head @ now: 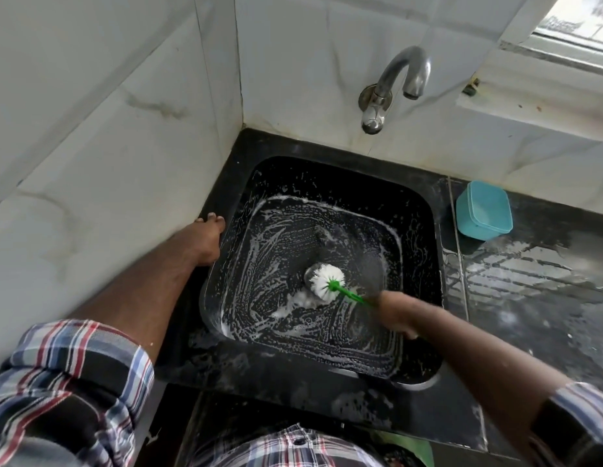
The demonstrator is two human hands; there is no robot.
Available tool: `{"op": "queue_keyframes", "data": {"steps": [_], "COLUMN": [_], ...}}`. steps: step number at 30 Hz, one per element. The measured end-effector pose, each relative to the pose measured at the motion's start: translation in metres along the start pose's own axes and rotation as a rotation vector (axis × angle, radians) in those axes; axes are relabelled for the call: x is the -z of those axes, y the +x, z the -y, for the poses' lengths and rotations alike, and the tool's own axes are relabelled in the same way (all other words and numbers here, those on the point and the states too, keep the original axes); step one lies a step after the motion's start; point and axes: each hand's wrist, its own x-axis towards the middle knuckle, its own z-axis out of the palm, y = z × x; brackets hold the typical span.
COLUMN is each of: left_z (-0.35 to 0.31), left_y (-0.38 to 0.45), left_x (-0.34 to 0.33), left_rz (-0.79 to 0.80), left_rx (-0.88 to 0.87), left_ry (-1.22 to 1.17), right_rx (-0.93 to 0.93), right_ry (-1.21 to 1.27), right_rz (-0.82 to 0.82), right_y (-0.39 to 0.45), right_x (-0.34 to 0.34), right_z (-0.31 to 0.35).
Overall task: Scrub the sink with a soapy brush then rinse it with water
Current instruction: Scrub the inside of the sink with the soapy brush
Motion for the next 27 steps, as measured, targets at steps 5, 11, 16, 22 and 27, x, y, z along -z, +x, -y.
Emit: {"op": "queue_keyframes", "data": {"steps": [5,11,16,22,27], "left_z": [-0.001,0.0,0.001,0.001,0.0], "left_y": [-0.002,0.0,-0.001,0.0,0.001], "left_x": [0.0,0.001,0.001,0.001,0.0], "left_rz": [-0.01,0.006,0.007,0.004,0.004], "left_rx": [-0.004,-0.001,-0.004,-0.004,-0.004], "left_ry": [-0.011,-0.015,-0.019,-0.019,-0.012], "right_rx": [-0.025,-0.008,0.002,0.148,-0.028], "right_ry": [-0.017,0.242,0.221,0.129,0.104], "right_rz": [-0.073,0.059,-0.032,0.22,-0.115], "right_y": [0.016,0.002,0.016,-0.026,-0.002], "right_x": [0.006,-0.01,0.0,0.009,0.018], "right_z": [0.01,0.016,0.038,0.025,0.006]}}
